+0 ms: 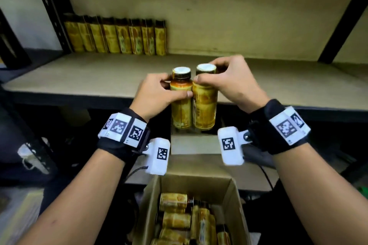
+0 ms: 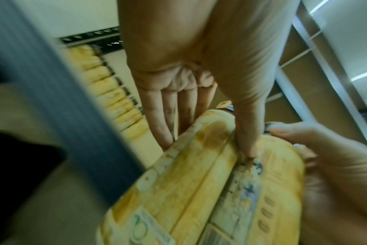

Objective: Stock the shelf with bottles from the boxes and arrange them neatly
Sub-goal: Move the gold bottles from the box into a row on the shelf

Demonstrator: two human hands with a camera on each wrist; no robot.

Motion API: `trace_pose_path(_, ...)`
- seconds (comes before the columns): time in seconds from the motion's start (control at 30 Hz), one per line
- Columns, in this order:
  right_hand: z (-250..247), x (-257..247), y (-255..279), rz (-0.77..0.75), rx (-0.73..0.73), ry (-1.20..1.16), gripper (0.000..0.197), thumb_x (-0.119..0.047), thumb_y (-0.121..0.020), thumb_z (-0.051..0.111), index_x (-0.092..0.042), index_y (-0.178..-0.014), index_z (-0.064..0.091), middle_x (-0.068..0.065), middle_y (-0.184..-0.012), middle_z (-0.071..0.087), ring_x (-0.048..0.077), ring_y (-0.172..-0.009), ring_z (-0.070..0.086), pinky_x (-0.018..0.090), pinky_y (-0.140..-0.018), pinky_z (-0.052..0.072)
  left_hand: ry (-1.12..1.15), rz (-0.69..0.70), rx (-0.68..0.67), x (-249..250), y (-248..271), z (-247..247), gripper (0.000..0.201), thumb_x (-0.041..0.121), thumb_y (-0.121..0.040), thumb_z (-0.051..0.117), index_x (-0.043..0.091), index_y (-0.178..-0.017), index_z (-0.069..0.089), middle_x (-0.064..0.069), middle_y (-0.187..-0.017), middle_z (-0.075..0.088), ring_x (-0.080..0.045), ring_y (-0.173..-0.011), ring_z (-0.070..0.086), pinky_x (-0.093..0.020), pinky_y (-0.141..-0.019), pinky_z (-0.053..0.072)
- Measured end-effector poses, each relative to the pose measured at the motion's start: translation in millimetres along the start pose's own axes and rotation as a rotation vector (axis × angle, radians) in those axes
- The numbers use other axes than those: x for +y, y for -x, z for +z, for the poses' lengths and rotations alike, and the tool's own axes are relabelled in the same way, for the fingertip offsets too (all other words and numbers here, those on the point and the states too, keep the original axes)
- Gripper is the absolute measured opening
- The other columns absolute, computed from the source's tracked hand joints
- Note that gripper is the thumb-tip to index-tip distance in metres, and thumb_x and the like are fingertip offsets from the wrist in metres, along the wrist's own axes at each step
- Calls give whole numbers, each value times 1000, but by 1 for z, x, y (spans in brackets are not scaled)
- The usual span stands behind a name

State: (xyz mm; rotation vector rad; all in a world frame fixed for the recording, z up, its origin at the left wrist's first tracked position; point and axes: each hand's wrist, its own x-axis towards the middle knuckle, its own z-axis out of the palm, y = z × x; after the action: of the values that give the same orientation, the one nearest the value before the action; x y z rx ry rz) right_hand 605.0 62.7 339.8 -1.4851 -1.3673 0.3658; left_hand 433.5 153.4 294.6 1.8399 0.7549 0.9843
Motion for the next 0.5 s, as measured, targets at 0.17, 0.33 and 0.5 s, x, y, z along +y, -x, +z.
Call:
trace_pose_path(0.17, -15, -16, -44, -60, 14, -81, 33, -19, -73, 84, 5, -90, 71, 14, -85, 71, 12, -73, 64, 31, -70, 55, -69, 51, 106, 29, -44, -8, 41, 37, -59, 88, 24, -94, 73, 7, -90, 75, -8, -88, 71, -39, -80, 59)
trace_pose_path(0.33, -7, 1, -61, 37, 4, 27, 30, -27, -78, 81, -10, -100, 70, 1, -90, 73, 10, -81, 68, 29, -69, 57, -96, -30, 153, 11, -78, -2, 53, 39, -57, 90, 22, -103, 71, 7, -96, 74, -11, -94, 69, -38, -87, 56)
trace_pose_path(0.5, -22, 5, -70, 118, -135, 47, 34, -29, -81, 77, -13, -109, 66, 4, -99, 72, 16, -91, 70, 34, -66, 62, -173, -62, 56, 10, -106, 2, 87, 51, -47, 89, 16, -122, 63, 1, -109, 71, -16, -105, 65, -41, -92, 54)
